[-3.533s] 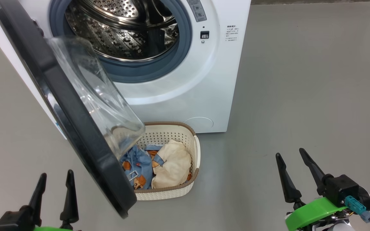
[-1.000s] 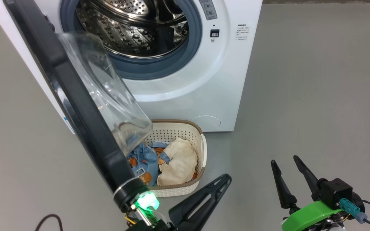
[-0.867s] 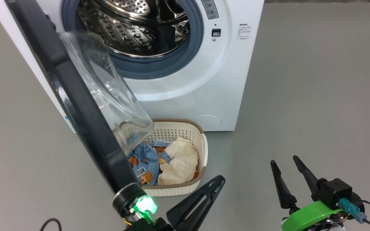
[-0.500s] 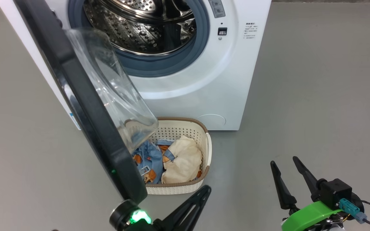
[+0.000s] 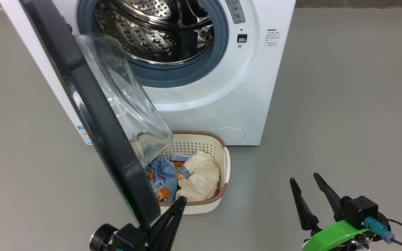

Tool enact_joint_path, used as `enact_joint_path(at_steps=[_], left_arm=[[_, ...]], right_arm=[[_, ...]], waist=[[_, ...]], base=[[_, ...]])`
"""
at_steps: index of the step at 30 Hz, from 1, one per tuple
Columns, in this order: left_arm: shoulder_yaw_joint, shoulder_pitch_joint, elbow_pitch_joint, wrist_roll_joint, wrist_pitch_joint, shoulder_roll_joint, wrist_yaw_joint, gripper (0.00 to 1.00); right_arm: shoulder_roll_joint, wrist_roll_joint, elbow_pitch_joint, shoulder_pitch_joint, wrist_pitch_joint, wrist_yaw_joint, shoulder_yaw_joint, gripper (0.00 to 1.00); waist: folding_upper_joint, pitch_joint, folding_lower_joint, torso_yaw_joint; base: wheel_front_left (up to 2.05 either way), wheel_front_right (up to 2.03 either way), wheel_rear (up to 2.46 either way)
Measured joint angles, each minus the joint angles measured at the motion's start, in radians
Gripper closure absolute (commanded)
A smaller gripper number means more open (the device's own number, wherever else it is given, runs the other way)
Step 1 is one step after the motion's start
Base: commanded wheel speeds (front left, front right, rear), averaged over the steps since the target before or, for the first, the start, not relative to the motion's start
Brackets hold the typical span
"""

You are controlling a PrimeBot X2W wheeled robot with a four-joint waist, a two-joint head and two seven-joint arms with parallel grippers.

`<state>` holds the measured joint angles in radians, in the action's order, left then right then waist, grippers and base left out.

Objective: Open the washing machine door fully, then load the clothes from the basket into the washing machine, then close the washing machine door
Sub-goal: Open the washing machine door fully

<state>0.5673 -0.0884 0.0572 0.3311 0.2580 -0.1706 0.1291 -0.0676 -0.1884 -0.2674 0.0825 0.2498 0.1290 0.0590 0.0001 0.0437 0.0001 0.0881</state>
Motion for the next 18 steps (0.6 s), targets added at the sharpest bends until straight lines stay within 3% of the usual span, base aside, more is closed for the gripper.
enact_joint_path(at_steps=[18], left_arm=[[-0.085,-0.045,0.122,-0.011,0.000,0.045,0.000,1.00]], right_arm=[[0.000,-0.028,-0.004,0.000,0.000,0.000,0.000,0.00]], waist=[[0.0000,0.019,0.0000,-0.030]], base=[[0.00,0.00,0.00]])
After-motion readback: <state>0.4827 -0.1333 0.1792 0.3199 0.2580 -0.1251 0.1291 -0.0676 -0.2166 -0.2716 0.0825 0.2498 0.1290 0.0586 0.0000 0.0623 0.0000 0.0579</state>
